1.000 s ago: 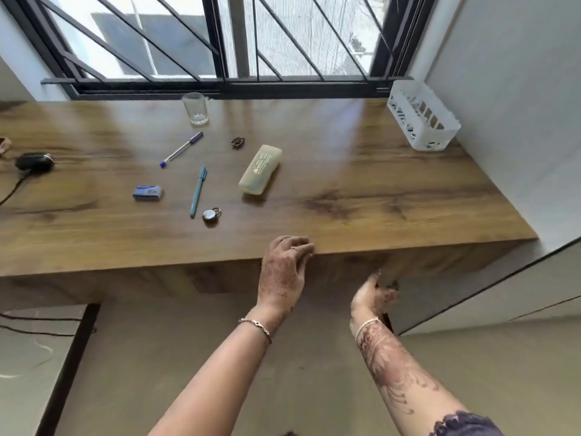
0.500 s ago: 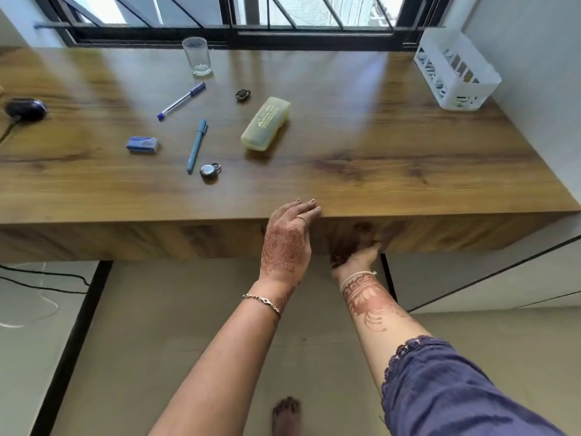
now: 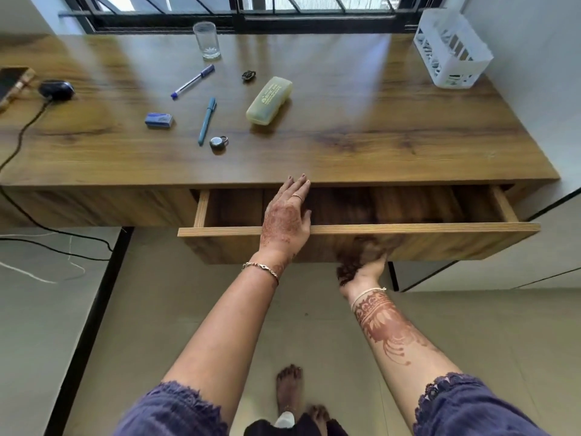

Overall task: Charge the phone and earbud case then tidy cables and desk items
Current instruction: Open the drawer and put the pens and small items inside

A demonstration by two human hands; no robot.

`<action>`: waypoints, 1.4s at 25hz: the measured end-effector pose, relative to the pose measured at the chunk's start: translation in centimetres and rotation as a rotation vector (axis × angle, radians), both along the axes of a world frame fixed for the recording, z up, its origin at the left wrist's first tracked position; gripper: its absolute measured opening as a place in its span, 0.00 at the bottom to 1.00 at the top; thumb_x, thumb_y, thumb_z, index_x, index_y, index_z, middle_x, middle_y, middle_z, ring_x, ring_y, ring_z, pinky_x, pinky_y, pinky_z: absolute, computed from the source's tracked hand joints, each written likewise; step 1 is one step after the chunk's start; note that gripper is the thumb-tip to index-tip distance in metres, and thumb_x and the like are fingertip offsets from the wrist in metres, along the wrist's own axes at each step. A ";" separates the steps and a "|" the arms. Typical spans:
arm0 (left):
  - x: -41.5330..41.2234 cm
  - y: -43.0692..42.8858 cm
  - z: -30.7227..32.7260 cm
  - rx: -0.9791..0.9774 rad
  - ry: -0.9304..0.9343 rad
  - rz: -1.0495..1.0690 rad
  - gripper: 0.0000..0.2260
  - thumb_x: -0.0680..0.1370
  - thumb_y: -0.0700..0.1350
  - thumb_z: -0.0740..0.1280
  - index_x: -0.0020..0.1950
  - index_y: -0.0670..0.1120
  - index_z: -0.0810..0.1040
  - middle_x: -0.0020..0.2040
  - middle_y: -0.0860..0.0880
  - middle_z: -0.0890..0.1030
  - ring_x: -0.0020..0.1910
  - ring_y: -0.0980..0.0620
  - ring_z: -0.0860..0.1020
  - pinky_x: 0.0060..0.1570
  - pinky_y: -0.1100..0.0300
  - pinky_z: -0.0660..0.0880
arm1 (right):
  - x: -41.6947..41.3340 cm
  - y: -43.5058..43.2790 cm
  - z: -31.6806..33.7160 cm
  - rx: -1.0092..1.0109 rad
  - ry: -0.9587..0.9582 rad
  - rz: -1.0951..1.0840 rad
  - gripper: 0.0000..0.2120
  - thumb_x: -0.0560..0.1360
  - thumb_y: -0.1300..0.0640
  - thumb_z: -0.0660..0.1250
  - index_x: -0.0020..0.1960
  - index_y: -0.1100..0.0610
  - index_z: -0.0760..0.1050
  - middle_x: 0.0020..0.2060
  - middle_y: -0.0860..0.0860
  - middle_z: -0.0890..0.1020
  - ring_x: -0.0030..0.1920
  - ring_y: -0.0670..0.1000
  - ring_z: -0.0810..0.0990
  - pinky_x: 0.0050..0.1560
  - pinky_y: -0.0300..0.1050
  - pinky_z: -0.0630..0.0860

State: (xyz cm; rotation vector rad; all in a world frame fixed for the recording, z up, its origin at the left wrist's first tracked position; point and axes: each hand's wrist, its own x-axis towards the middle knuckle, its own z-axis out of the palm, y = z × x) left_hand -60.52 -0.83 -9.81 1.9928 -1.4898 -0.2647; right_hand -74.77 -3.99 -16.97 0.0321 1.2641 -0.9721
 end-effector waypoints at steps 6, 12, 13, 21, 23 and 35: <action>-1.1 3.3 0.1 0.128 0.104 0.159 0.26 0.75 0.46 0.69 0.71 0.48 0.67 0.70 0.50 0.70 0.69 0.52 0.68 0.68 0.63 0.64 | -1.1 3.0 5.0 -0.297 0.792 -0.106 0.34 0.81 0.45 0.56 0.78 0.60 0.46 0.78 0.57 0.50 0.77 0.57 0.53 0.76 0.54 0.53; -2.5 5.3 1.0 0.262 0.101 0.154 0.10 0.76 0.50 0.66 0.56 0.52 0.77 0.51 0.50 0.83 0.53 0.51 0.80 0.55 0.56 0.77 | -2.4 5.2 5.3 -0.590 1.359 0.258 0.41 0.77 0.51 0.64 0.77 0.62 0.40 0.78 0.57 0.42 0.78 0.53 0.41 0.76 0.56 0.36; -2.7 5.6 1.2 0.273 0.089 0.153 0.09 0.77 0.50 0.65 0.55 0.51 0.78 0.51 0.50 0.83 0.53 0.50 0.80 0.54 0.57 0.77 | -2.8 5.5 4.9 -0.724 1.504 0.357 0.39 0.78 0.52 0.63 0.78 0.60 0.43 0.78 0.56 0.43 0.77 0.52 0.40 0.75 0.52 0.32; -4.6 8.8 1.7 0.397 0.092 0.128 0.09 0.78 0.49 0.63 0.54 0.50 0.80 0.52 0.49 0.83 0.54 0.49 0.79 0.54 0.55 0.77 | -3.1 7.0 7.8 -0.933 1.648 0.958 0.15 0.80 0.48 0.54 0.59 0.51 0.75 0.51 0.50 0.83 0.50 0.52 0.81 0.47 0.44 0.72; -4.8 9.6 1.7 0.457 0.122 0.140 0.09 0.78 0.50 0.63 0.55 0.50 0.79 0.52 0.50 0.82 0.55 0.49 0.78 0.53 0.58 0.76 | -3.5 7.5 8.3 -0.899 1.687 1.053 0.17 0.81 0.46 0.52 0.54 0.52 0.78 0.48 0.51 0.83 0.48 0.53 0.81 0.43 0.43 0.69; -2.9 9.8 4.8 0.368 0.364 0.112 0.07 0.78 0.47 0.65 0.53 0.49 0.79 0.47 0.52 0.84 0.46 0.55 0.82 0.51 0.57 0.79 | -1.3 6.7 10.8 -0.946 1.643 1.129 0.18 0.80 0.44 0.52 0.49 0.52 0.78 0.46 0.50 0.83 0.46 0.51 0.81 0.41 0.42 0.70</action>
